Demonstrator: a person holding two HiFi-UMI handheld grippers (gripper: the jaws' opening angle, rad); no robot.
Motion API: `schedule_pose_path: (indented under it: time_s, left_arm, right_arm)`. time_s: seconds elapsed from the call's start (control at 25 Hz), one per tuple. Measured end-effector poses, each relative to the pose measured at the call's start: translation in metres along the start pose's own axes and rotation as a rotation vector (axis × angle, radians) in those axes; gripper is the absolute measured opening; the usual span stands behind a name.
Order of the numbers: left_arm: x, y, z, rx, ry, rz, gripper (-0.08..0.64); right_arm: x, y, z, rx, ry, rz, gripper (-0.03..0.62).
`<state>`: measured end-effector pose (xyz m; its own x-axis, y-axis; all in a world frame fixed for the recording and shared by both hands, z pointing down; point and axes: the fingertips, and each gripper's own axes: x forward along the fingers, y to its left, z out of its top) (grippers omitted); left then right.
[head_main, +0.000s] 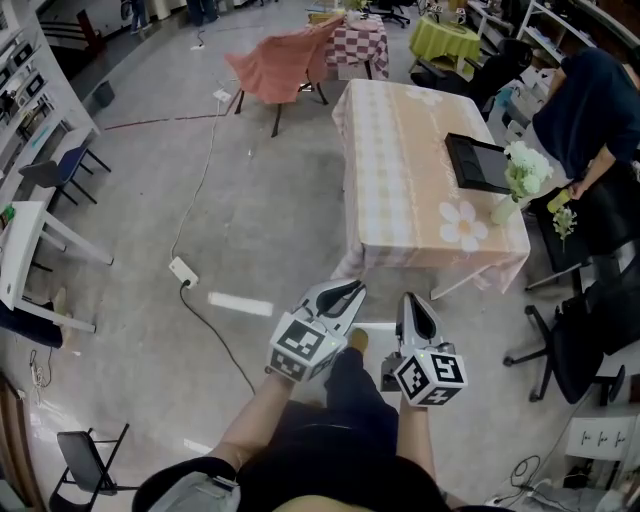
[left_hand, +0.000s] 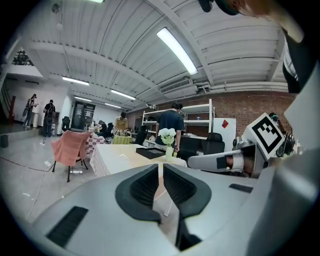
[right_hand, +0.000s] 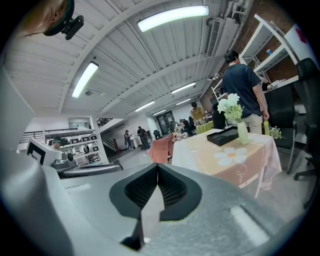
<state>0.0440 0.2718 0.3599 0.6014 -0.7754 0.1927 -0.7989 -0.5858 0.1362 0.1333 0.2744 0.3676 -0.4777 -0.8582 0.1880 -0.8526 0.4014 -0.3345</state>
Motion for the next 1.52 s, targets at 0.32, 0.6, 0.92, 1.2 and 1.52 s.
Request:
schedule_pose_path:
  time_s: [0.32, 0.6, 0.92, 1.2, 1.52]
  left_arm:
    - [0.054, 0.033, 0.013, -0.036, 0.006, 0.038, 0.035]
    - [0.09, 0.054, 0.03, -0.046, -0.003, 0.08, 0.035]
    - [0.121, 0.074, 0.038, -0.049, -0.005, 0.115, 0.035]
    - [0.144, 0.088, 0.04, -0.042, -0.01, 0.14, 0.035]
    - [0.172, 0.104, 0.037, -0.038, -0.007, 0.165, 0.035]
  right_arm:
    - [0.066, -0.025, 0.029, -0.013, 0.032, 0.071, 0.005]
    - [0.099, -0.048, 0.046, -0.023, 0.048, 0.102, 0.005]
    - [0.132, -0.071, 0.064, -0.029, 0.04, 0.123, 0.005]
    - [0.161, -0.078, 0.065, -0.044, 0.064, 0.174, 0.005]
    - [0.188, -0.091, 0.064, -0.051, 0.079, 0.214, 0.005]
